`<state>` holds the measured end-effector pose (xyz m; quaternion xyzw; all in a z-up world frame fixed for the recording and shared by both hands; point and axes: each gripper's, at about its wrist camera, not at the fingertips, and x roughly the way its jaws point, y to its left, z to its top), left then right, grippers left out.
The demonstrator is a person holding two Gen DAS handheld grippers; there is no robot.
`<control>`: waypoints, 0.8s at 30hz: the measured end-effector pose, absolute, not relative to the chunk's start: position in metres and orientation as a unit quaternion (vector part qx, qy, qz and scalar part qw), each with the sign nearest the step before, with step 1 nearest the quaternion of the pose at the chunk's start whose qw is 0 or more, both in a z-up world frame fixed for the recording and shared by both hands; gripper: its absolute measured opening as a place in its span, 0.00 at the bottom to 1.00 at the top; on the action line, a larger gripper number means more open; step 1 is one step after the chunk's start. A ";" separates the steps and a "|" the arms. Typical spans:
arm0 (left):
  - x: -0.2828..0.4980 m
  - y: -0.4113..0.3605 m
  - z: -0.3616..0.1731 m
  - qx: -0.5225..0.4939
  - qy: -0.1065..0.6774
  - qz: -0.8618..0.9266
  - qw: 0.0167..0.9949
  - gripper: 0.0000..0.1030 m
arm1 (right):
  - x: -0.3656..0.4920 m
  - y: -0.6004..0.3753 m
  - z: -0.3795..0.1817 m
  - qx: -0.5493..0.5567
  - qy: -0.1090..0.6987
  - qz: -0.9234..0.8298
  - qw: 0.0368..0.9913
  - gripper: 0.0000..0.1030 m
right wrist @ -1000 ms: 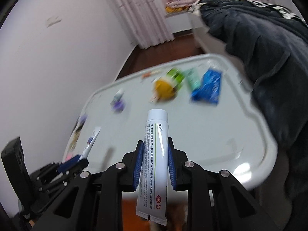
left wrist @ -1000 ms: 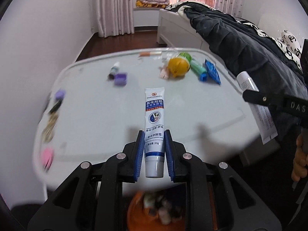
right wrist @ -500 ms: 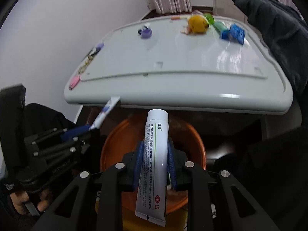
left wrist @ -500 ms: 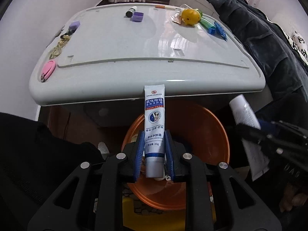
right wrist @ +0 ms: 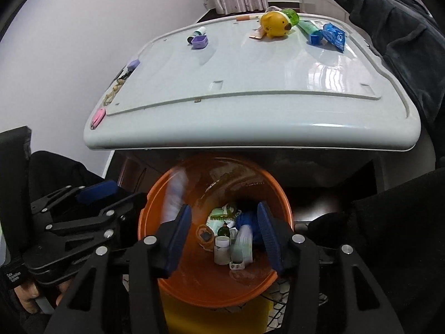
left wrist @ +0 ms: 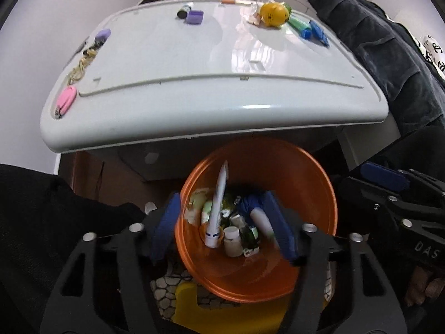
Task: Collect trash
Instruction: 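Lower both tubes over the orange bucket and open both grippers, then grasp the yellow cup with green lid with the right gripper while the left gripper grasps the purple cup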
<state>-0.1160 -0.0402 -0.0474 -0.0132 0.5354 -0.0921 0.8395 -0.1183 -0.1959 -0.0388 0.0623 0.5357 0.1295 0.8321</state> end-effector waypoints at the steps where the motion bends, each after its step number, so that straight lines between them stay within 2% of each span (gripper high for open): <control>1: -0.116 -0.041 -0.046 -0.010 0.533 -0.092 0.841 0.61 | -0.118 -0.197 -0.039 0.065 0.536 0.129 0.832 0.49; 8: -0.107 -0.033 -0.042 -0.029 0.533 -0.090 0.841 0.61 | -0.095 -0.208 -0.021 0.082 0.519 0.128 0.841 0.49; 12: -0.093 -0.026 -0.033 -0.045 0.524 -0.091 0.845 0.63 | -0.030 -0.220 0.011 0.068 0.478 0.115 0.868 0.49; 13: -0.087 -0.025 -0.030 -0.048 0.521 -0.091 0.847 0.64 | -0.006 -0.223 0.018 0.064 0.469 0.106 0.875 0.50; 15: -0.077 -0.025 -0.026 -0.048 0.513 -0.085 0.853 0.65 | 0.040 -0.231 0.026 0.083 0.458 0.098 0.879 0.66; 17: -0.068 -0.024 -0.024 -0.049 0.507 -0.081 0.857 0.67 | 0.083 -0.240 0.027 0.116 0.457 0.088 0.877 0.74; 24: -0.047 -0.027 -0.026 -0.047 0.500 -0.093 0.860 0.69 | 0.219 -0.275 -0.014 0.274 0.503 0.012 0.819 0.74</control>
